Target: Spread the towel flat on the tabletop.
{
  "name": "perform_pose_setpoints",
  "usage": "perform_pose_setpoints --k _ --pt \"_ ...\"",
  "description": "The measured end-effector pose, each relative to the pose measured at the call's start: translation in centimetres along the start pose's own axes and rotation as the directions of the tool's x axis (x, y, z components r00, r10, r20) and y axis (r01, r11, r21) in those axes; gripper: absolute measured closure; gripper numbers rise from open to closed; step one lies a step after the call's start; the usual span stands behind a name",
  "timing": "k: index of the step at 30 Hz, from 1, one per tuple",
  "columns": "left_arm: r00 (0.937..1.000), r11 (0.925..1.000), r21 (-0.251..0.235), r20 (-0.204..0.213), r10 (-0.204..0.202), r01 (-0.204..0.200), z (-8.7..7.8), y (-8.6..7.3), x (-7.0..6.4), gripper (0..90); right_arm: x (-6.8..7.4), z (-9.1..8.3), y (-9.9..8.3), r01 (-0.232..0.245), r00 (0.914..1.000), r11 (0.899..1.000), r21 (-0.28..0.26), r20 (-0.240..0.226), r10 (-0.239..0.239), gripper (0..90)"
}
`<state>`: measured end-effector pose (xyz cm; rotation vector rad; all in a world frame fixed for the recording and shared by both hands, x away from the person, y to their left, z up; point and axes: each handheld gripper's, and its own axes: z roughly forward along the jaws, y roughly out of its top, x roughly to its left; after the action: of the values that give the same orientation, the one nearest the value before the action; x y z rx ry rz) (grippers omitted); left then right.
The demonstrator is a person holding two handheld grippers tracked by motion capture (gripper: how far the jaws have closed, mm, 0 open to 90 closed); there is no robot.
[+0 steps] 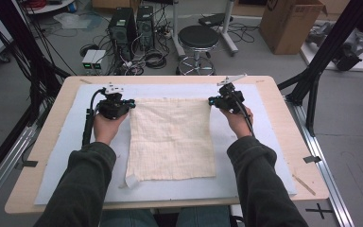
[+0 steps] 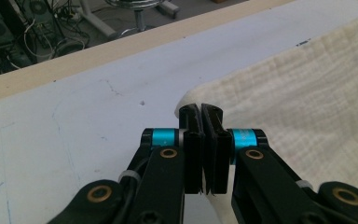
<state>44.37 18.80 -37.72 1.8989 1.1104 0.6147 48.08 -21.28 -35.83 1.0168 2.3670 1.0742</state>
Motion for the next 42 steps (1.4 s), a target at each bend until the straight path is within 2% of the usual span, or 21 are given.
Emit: perform_pose_setpoints --k 1,3,5,7,9,11,12,15,22,24,25,27,28,29,31,36,37,39,42 --pt "1.0 1.0 0.007 -0.009 0.001 -0.001 0.3 0.0 0.1 75.4 -0.2 0.2 0.2 0.0 0.9996 1.0 0.004 0.027 0.0 74.5" --pt "0.9996 0.9996 0.008 -0.008 -0.026 0.026 0.5 -0.2 0.2 68.1 -0.3 0.4 0.5 -0.026 0.9993 1.0 0.003 0.026 0.026 72.8" --pt "0.9997 0.9995 0.024 -0.009 -0.022 0.022 0.5 -0.5 0.3 64.7 -0.2 0.5 0.4 -0.028 0.9995 1.0 0.008 0.013 0.028 71.1" --pt "0.9995 0.9994 0.017 -0.002 -0.03 0.03 0.3 -0.9 0.3 64.6 -0.1 0.5 0.2 -0.017 0.9998 1.0 0.024 0.006 0.017 69.1" --pt "0.9991 0.9991 0.01 0.008 -0.041 0.041 0.1 -1.3 0.3 63.5 -0.1 0.3 -0.3 -0.029 0.9995 0.999 0.014 -0.009 0.029 67.8" --pt "0.9985 0.9985 0.032 0.03 -0.046 0.045 0.0 -1.5 0.2 61.9 0.1 0.2 -0.8 -0.037 0.9992 0.999 0.012 -0.018 0.037 66.4" --pt "0.9986 0.9988 0.036 0.038 -0.035 0.034 -0.2 -1.6 0.1 60.8 0.2 0.1 -1.1 -0.036 0.9989 0.999 0.009 -0.029 0.036 66.0" --pt "0.9971 0.9995 -0.004 0.069 -0.032 0.033 -1.0 -2.2 -0.6 60.6 0.8 0.1 -1.9 -0.031 0.9979 0.999 0.012 -0.057 0.032 64.3" --pt "0.993 0.9998 -0.017 0.117 -0.012 0.014 -2.7 -4.6 -2.0 59.4 2.5 -0.8 -3.7 -0.024 0.9915 1.0 -0.007 -0.128 0.023 61.1" --pt "0.9915 1.0 -0.003 0.13 0.0 0.0 -3.3 -5.1 -2.3 59.1 3.1 -1.4 -4.2 -0.007 0.9906 1.0 -0.013 -0.137 0.006 60.2" --pt "0.9913 0.9999 -0.014 0.131 0.01 -0.009 -3.7 -5.4 -2.6 58.5 3.4 -1.7 -4.5 -0.005 0.9894 1.0 -0.023 -0.145 0.002 59.4" --pt "0.9892 0.9997 -0.022 0.146 0.015 -0.012 -4.3 -5.9 -2.9 58.7 3.8 -2.1 -4.9 -0.003 0.9843 1.0 0.001 -0.176 0.003 56.6" --pt "0.9881 0.9997 -0.012 0.152 0.023 -0.021 -4.6 -6.1 -3.0 58.6 4.2 -2.4 -5.0 -0.002 0.982 1.0 -0.003 -0.189 0.002 56.6" --pt "0.9874 0.9994 -0.002 0.154 0.035 -0.036 -4.9 -6.3 -3.2 58.4 4.6 -2.8 -5.4 0.012 0.9831 1.0 -0.027 -0.183 -0.017 56.7" --pt "0.9851 0.9991 -0.02 0.167 0.04 -0.037 -5.6 -7.0 -3.6 58.6 5.2 -3.3 -6.0 0.016 0.9774 0.999 -0.036 -0.21 -0.024 56.4" --pt "0.9763 0.9981 -0.006 0.207 0.062 -0.062 -7.0 -9.0 -4.4 58.8 6.8 -3.9 -8.3 0.048 0.968 0.998 -0.028 -0.245 -0.053 55.6" --pt "0.9701 0.9971 0.017 0.233 0.069 -0.075 -7.2 -9.3 -4.6 60.5 7.1 -4.0 -8.7 0.052 0.9656 0.998 -0.023 -0.254 -0.056 55.7" --pt "0.9625 0.9944 0.023 0.254 0.094 -0.103 -7.6 -9.9 -5.0 63.4 7.6 -4.1 -9.6 0.062 0.9608 0.998 -0.008 -0.27 -0.062 56.0" --pt "0.9495 0.9911 0.041 0.294 0.109 -0.127 -8.0 -10.7 -5.5 64.6 8.4 -4.1 -10.9 0.079 0.9524 0.997 0.01 -0.296 -0.072 56.3"
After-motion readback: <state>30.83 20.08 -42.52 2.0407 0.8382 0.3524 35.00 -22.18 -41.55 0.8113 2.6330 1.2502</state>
